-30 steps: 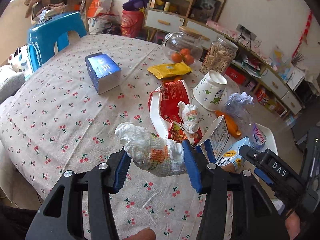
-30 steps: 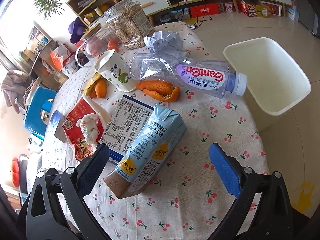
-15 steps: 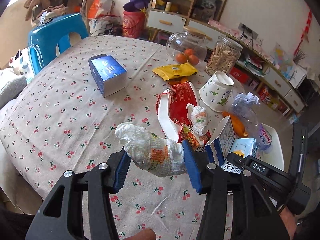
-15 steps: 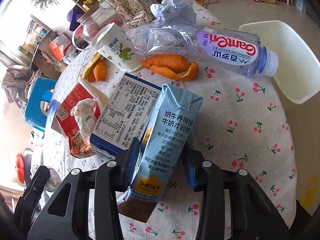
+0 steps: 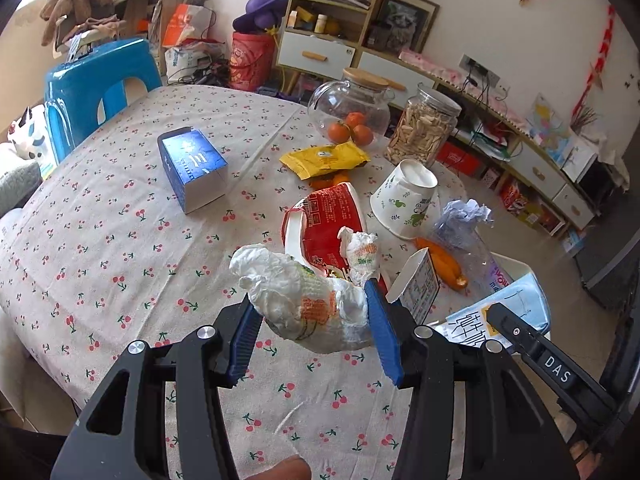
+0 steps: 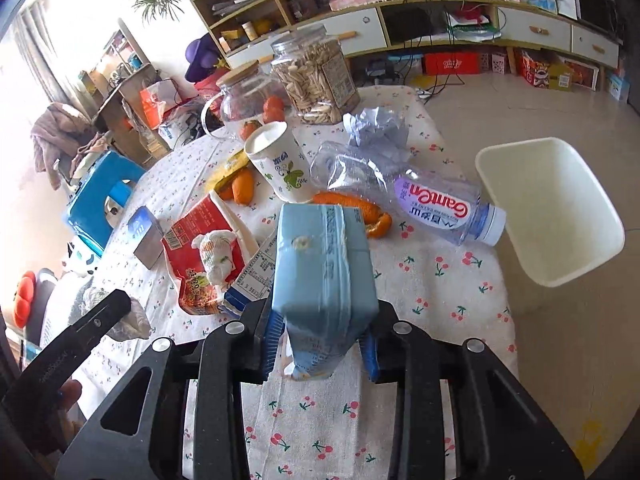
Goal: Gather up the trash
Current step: 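Carry the carton into the white bin and open the right tool while the left tool carries the wrapper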
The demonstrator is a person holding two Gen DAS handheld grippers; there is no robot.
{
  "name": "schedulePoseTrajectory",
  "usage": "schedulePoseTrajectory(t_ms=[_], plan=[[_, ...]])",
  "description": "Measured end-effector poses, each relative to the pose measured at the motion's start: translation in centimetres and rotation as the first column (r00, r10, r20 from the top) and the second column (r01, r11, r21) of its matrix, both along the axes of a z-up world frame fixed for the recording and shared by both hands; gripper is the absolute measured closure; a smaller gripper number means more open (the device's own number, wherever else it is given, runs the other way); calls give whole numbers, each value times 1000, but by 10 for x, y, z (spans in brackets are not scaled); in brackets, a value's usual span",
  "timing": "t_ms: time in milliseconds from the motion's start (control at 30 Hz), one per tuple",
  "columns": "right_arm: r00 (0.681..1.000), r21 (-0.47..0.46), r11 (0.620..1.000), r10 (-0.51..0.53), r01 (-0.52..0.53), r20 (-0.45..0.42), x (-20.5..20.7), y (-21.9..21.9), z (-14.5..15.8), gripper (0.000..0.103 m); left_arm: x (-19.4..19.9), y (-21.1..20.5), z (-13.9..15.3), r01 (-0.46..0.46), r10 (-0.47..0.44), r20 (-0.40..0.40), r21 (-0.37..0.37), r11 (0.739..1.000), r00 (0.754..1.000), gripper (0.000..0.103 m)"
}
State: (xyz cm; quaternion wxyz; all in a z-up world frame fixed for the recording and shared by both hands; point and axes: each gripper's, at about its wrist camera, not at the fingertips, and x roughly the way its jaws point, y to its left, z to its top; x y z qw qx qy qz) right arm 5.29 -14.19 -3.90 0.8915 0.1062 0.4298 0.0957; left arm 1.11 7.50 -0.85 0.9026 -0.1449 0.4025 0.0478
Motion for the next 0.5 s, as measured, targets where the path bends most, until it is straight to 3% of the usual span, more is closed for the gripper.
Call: schedulePoseTrajectory(t_ms=[167, 500], plan=[[996, 12, 1000, -21, 20, 91, -1, -23, 32, 73, 9, -20, 20, 36, -35, 39, -8, 999, 999, 53], [973, 7, 984, -176, 177, 150, 26, -97, 62, 73, 35, -65, 48, 95, -92, 74, -29, 995, 993, 53]])
